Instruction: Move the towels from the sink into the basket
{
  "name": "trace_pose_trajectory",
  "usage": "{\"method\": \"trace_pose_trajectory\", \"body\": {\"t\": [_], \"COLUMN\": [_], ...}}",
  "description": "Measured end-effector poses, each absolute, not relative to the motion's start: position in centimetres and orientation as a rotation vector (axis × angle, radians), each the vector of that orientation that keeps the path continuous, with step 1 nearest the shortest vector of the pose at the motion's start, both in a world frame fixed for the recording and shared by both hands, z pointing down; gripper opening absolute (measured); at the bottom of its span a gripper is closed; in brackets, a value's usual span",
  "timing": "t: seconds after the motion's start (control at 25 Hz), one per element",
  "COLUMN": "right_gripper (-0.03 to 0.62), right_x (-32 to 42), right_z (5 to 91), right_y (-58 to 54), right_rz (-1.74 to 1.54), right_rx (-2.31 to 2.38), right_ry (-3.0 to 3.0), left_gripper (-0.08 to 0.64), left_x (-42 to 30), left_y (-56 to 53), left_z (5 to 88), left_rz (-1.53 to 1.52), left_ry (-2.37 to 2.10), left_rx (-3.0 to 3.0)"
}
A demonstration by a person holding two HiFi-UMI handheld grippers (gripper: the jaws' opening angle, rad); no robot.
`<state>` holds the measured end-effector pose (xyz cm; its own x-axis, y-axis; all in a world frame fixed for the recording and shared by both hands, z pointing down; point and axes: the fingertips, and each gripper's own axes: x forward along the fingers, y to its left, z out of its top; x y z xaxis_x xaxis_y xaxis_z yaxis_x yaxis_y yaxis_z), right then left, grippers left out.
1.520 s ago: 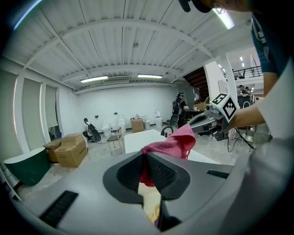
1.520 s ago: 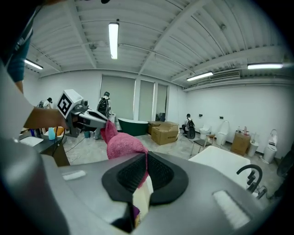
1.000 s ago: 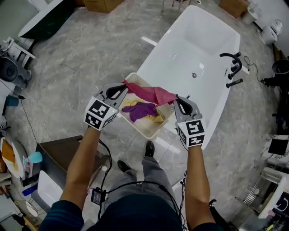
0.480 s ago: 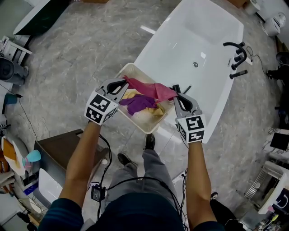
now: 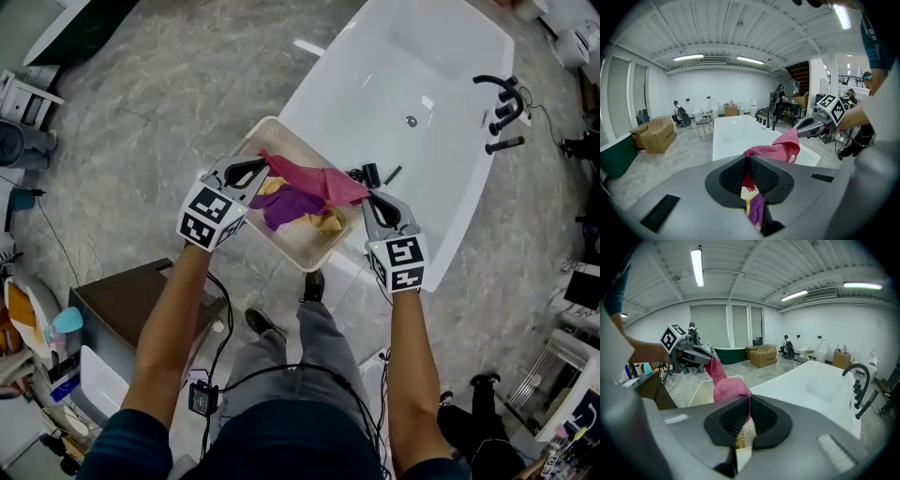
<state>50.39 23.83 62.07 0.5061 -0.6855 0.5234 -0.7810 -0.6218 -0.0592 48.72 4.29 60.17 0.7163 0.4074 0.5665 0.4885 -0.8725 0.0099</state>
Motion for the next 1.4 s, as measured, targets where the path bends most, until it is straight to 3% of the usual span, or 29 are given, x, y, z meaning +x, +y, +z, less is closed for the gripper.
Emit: {"method": "trace_pose_trajectory", "body": {"t": [1.4], "right_gripper": [0.02], "right_x": [49.6], "right_z": [73.0], "right_y": [23.9], "right_rz": [0.992], "right_rx": [2.436], "right_ry": [-1.238], "left_gripper": [0.026], "left_x": [49.3], "left_y": [4.9], "left_z": [71.5], "left_rz": [-1.103], "left_ry": [-0.787], "left_rx": [-2.757]}}
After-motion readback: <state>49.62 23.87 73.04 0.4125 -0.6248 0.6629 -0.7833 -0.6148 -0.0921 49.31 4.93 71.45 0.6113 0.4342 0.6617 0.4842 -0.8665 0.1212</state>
